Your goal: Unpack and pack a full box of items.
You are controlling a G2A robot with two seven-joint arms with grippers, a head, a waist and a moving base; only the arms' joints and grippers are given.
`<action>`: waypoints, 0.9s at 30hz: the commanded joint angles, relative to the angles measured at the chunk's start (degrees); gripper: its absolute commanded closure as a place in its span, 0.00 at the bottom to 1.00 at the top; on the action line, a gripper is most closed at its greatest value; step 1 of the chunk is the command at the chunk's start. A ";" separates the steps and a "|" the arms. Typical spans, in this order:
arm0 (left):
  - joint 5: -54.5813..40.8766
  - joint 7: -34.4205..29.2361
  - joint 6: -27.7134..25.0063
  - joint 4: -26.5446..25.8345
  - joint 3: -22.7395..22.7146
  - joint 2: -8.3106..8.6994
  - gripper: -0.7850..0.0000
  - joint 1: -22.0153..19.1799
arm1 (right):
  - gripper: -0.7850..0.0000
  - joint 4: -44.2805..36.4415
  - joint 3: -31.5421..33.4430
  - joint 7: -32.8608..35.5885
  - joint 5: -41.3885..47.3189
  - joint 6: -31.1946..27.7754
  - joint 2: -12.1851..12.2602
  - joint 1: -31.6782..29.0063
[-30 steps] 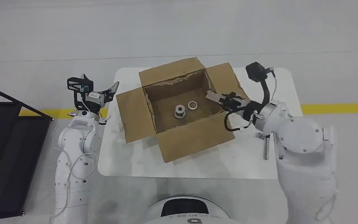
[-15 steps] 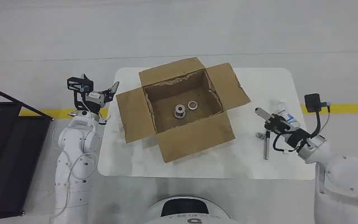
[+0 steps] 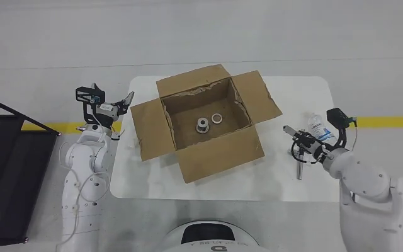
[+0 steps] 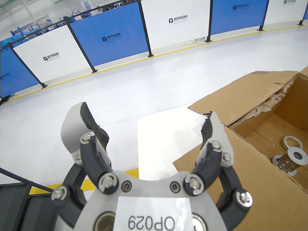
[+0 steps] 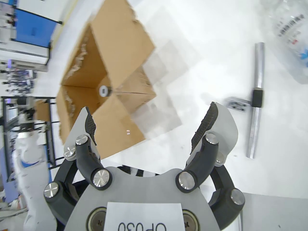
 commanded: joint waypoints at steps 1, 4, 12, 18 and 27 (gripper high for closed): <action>0.00 0.00 -0.02 0.00 0.00 0.00 0.00 0.00 | 0.00 4.87 -1.94 5.39 -5.31 2.28 0.55 4.44; 0.00 0.00 -0.02 0.00 0.00 0.00 0.00 0.00 | 0.20 11.42 -5.33 9.56 -10.79 3.77 1.09 9.00; 0.00 0.00 -0.02 0.00 0.00 0.00 0.00 0.00 | 0.51 22.19 -9.31 10.35 -17.05 9.24 1.44 15.00; 0.00 0.00 -0.02 0.00 0.00 0.00 0.00 0.00 | 0.55 26.79 -12.09 11.63 -20.26 11.34 1.54 17.70; 0.00 0.00 -0.02 0.00 0.00 0.00 0.00 0.00 | 0.64 27.82 -13.84 12.17 -21.72 10.86 1.64 17.82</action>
